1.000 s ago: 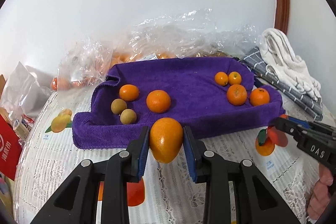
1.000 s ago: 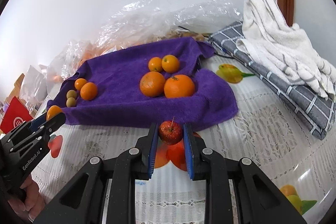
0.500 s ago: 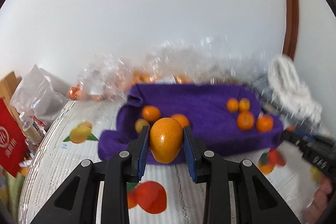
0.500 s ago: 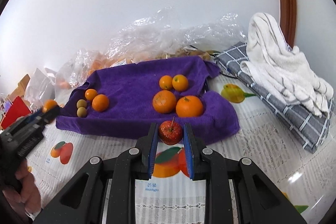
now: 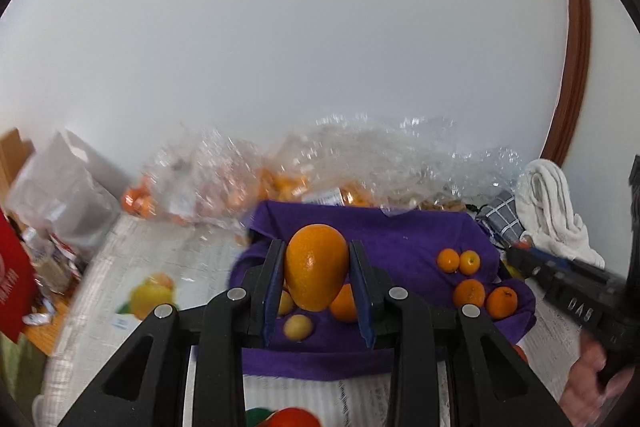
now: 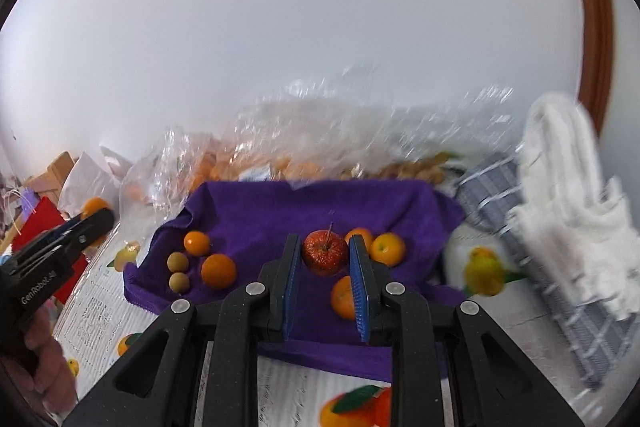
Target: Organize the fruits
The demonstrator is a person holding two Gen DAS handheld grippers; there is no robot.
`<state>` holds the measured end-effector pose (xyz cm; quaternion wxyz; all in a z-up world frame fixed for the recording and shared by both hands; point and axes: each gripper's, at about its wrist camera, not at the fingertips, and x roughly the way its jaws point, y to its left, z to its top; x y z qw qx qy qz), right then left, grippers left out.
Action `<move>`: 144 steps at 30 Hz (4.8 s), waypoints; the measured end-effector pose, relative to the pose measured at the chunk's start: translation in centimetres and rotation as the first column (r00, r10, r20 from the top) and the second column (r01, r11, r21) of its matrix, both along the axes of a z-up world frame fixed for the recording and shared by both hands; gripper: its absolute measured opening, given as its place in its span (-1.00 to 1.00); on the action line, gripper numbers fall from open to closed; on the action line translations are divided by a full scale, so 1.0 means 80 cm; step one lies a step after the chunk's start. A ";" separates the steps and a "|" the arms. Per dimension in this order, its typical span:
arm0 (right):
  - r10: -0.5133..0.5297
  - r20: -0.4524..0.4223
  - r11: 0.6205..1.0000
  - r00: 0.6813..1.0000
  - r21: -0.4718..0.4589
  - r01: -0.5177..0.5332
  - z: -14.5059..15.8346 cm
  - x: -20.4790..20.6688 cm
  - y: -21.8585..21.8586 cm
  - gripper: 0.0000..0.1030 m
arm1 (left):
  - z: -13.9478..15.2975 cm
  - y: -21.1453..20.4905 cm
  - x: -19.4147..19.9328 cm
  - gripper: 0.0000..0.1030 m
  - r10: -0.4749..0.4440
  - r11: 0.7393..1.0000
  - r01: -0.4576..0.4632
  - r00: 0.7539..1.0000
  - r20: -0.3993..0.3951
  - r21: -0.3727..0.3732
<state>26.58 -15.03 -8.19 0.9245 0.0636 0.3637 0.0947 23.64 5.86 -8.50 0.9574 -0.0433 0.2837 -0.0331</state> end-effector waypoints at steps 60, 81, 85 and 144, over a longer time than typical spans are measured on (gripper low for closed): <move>0.026 -0.035 0.997 0.999 -0.068 -0.029 -0.042 -0.017 0.011 -0.03 | -0.062 -0.028 0.006 0.10 -0.015 1.000 0.014 0.998 -0.069 -0.011; -0.083 -0.086 0.991 0.993 -0.114 0.073 0.069 -0.208 -0.041 0.26 | 0.062 -0.025 -0.201 0.37 -0.053 0.996 0.059 0.994 -0.091 0.070; -0.090 -0.071 0.985 0.993 -0.151 0.078 0.083 -0.244 -0.039 0.58 | 0.078 -0.025 -0.235 0.47 -0.043 0.997 0.047 0.997 -0.070 0.058; -0.066 0.046 0.987 0.997 -0.142 0.072 0.130 -0.325 -0.034 0.95 | 0.111 -0.027 -0.298 0.69 0.000 0.997 0.003 0.999 -0.034 0.079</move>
